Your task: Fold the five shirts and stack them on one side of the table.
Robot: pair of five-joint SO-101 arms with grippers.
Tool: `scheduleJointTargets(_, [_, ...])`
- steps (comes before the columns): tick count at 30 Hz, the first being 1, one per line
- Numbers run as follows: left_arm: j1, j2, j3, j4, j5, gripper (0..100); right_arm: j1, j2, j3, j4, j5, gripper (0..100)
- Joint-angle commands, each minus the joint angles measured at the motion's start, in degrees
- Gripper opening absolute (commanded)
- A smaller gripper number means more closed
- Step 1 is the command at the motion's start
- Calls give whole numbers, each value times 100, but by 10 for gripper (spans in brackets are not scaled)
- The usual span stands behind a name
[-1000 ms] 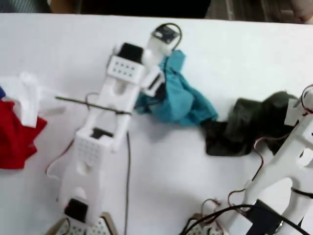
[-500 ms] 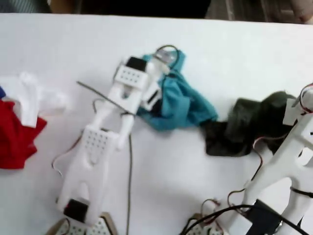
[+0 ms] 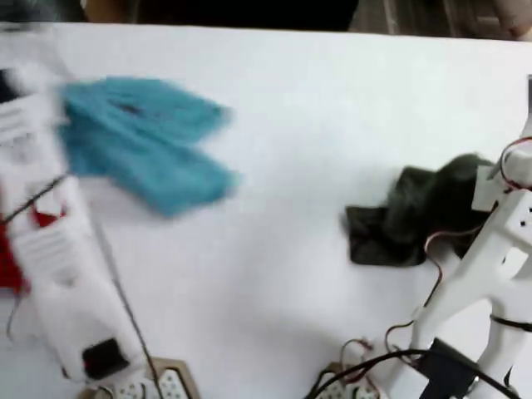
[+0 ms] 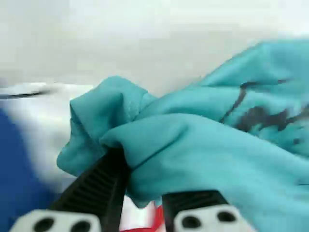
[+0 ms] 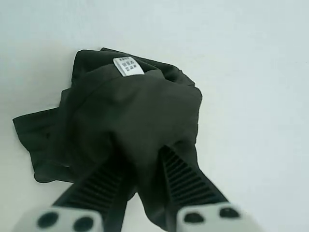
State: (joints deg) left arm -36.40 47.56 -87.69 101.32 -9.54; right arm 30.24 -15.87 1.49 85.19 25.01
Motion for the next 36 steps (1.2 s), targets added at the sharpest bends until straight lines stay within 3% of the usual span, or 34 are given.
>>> scheduleJointTargets(1, [-1169,-1292,-866,79,-9,24,-312,-321,141,-119,18,22])
scheduleJointTargets(5, [-2031,-2295,-637,-211,-352,24,-646,-321,308,-119,-26,22])
scheduleJointTargets(10, [-2277,-2356,-593,-176,-721,24,-1121,-330,316,-92,-35,22])
scheduleJointTargets(28, [-2400,1451,-637,-308,-809,25,-1842,-330,299,-119,-35,23])
scheduleJointTargets(31, [-2259,1503,-655,-114,-1187,79,-1851,-330,290,-119,-35,23])
scheduleJointTargets(36, [-2066,703,-813,-70,-1196,226,-1851,-330,290,-127,-35,24])
